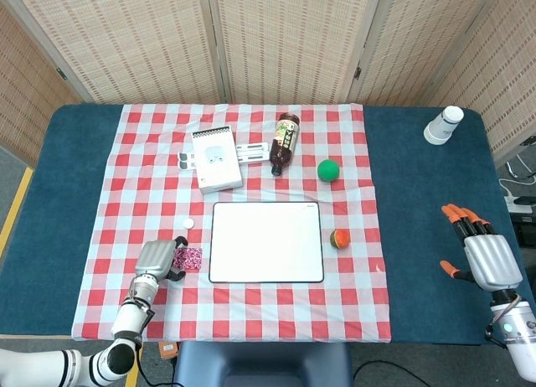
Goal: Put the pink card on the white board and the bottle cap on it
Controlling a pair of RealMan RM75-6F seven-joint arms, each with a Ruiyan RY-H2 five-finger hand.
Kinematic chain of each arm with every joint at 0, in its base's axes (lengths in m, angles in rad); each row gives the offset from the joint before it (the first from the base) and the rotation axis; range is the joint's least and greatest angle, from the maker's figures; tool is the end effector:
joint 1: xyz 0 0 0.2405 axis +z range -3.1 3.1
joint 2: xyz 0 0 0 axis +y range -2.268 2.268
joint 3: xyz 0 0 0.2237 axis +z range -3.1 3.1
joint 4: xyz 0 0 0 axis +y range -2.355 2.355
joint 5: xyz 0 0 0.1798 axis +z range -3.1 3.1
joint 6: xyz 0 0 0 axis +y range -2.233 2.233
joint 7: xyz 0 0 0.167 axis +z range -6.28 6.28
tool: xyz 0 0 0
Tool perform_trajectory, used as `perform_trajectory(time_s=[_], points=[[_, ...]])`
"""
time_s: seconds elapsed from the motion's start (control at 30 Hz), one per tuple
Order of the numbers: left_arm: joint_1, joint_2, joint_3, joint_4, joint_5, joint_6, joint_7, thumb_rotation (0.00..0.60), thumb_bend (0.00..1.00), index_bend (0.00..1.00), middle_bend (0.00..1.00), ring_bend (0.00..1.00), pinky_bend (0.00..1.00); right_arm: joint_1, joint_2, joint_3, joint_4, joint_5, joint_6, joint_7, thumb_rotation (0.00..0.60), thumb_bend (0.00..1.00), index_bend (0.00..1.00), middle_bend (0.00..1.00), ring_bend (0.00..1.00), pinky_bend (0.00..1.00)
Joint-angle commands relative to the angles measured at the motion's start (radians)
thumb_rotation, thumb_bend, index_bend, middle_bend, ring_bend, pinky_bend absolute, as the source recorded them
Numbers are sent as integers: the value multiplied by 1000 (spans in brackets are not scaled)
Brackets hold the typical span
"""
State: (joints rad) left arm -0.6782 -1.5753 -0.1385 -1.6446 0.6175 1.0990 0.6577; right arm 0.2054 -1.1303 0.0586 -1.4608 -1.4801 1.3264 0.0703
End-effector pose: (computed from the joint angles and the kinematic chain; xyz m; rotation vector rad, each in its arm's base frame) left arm -0.1764 0.2985 -0.0105 -1.6568 -1.2346 -0.5628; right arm -0.2836 -0.2366 0.1648 1.5068 -0.8921 0.8350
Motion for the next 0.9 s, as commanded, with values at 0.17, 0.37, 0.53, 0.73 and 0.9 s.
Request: perform_trajectory(time_s=[0.17,0.37,0.53,0.73,0.9], points=[[-2,0,0,2,1,7,-7,600,264,300,1000,1000,1000,0,0,1,0,0,1,0,600,115,34,62,0,216],[0,-3,2,5,9,13,-16,600,274,341,1000,1000,1000,0,-1,1,1,0,1,2,600,115,34,63,0,216],[-1,-13,2,16,8,16,-23,600,278,369,1000,1000,1000,0,1,2,1,1,2,5,600,115,34,63,0,217],[0,-18,0,19,11,31,-24,600,288,393,1000,1000,1000,-1,3,3,1,-1,3,10,600,116,34,63,0,217],[2,-11,-2,3,21,47,-22,600,291,396,1000,1000,1000,0,4,3,2,1,1,11,600,115,34,63,0,217]])
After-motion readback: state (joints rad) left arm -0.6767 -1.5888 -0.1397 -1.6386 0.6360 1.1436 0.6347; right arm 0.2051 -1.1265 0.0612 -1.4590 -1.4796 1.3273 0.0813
